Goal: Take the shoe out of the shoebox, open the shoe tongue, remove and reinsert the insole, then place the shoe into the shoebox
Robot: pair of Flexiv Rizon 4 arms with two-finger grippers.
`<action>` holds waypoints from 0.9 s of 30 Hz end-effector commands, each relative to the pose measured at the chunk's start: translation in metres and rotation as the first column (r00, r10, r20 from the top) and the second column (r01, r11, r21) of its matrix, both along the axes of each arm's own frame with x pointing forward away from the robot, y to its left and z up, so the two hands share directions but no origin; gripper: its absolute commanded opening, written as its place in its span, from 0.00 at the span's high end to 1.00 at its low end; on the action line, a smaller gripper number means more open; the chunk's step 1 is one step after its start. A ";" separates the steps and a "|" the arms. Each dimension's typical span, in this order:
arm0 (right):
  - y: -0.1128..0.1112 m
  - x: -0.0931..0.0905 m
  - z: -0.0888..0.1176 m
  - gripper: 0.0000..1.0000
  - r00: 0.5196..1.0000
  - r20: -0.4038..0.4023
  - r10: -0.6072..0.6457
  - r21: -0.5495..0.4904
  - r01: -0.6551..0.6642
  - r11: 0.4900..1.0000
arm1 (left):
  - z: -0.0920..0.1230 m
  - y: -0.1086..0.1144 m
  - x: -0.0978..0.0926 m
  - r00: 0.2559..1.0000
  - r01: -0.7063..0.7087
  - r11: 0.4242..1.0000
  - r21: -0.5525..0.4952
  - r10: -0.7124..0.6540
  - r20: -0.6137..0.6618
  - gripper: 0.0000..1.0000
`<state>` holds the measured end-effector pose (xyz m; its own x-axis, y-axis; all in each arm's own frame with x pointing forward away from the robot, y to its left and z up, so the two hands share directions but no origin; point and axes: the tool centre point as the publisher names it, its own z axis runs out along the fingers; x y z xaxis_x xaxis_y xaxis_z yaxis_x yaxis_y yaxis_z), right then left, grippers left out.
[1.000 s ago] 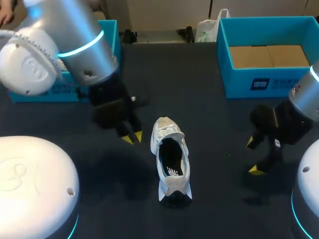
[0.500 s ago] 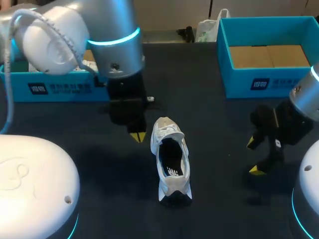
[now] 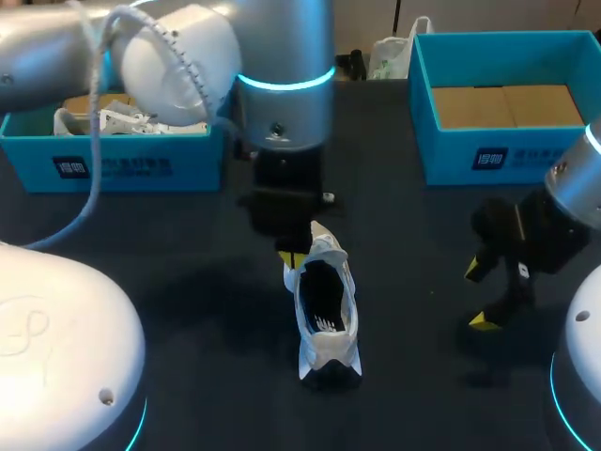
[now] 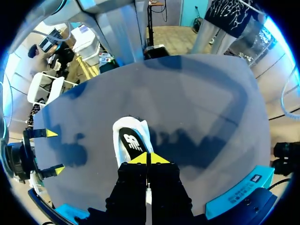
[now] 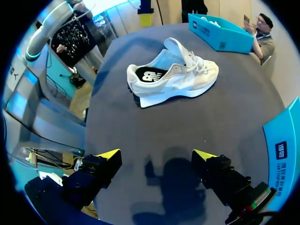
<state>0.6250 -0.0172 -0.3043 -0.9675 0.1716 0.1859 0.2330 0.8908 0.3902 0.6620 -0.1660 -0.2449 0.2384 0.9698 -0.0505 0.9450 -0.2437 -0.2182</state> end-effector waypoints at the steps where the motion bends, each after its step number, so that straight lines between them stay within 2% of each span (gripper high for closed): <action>1: 0.000 -0.002 0.000 0.00 1.000 0.003 -0.002 -0.002 0.002 1.000 | -0.022 -0.011 -0.003 0.999 0.047 0.994 0.103 -0.045 -0.015 1.00; 10: 0.000 -0.002 0.000 0.00 1.000 0.003 -0.002 -0.002 0.002 1.000 | -0.051 -0.007 -0.015 0.996 0.087 0.990 0.107 -0.084 -0.026 1.00; 21: 0.000 -0.002 0.000 0.00 1.000 0.003 -0.002 -0.002 0.002 1.000 | -0.088 -0.014 -0.022 0.996 0.091 0.990 0.111 -0.090 -0.012 1.00; 27: 0.000 -0.002 0.000 0.00 1.000 0.003 -0.002 -0.002 0.002 1.000 | -0.099 -0.020 -0.023 0.996 0.081 0.992 0.100 -0.083 0.018 1.00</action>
<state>0.6245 -0.0173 -0.3044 -0.9675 0.1721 0.1852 0.2331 0.8907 0.3903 0.6410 -0.1830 -0.3377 0.3190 0.9464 0.0512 0.9251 -0.2992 -0.2338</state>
